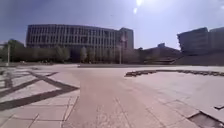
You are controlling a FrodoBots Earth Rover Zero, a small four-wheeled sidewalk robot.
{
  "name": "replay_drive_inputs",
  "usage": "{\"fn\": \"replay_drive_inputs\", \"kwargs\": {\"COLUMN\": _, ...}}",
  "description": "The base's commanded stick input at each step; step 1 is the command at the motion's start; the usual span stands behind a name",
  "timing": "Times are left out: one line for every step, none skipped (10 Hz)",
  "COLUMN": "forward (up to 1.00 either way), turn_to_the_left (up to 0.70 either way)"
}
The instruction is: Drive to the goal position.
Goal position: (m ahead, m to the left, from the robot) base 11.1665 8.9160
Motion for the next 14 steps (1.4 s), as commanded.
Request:
{"fn": "replay_drive_inputs", "kwargs": {"forward": 0.85, "turn_to_the_left": 0.00}}
{"fn": "replay_drive_inputs", "kwargs": {"forward": 0.85, "turn_to_the_left": 0.00}}
{"fn": "replay_drive_inputs", "kwargs": {"forward": 0.85, "turn_to_the_left": 0.00}}
{"fn": "replay_drive_inputs", "kwargs": {"forward": 0.85, "turn_to_the_left": 0.00}}
{"fn": "replay_drive_inputs", "kwargs": {"forward": 0.85, "turn_to_the_left": 0.01}}
{"fn": "replay_drive_inputs", "kwargs": {"forward": 0.85, "turn_to_the_left": 0.08}}
{"fn": "replay_drive_inputs", "kwargs": {"forward": 0.85, "turn_to_the_left": 0.34}}
{"fn": "replay_drive_inputs", "kwargs": {"forward": 0.85, "turn_to_the_left": 0.34}}
{"fn": "replay_drive_inputs", "kwargs": {"forward": 0.85, "turn_to_the_left": 0.13}}
{"fn": "replay_drive_inputs", "kwargs": {"forward": 0.85, "turn_to_the_left": 0.00}}
{"fn": "replay_drive_inputs", "kwargs": {"forward": 0.85, "turn_to_the_left": 0.00}}
{"fn": "replay_drive_inputs", "kwargs": {"forward": 0.85, "turn_to_the_left": 0.00}}
{"fn": "replay_drive_inputs", "kwargs": {"forward": 0.85, "turn_to_the_left": 0.00}}
{"fn": "replay_drive_inputs", "kwargs": {"forward": 0.85, "turn_to_the_left": 0.00}}
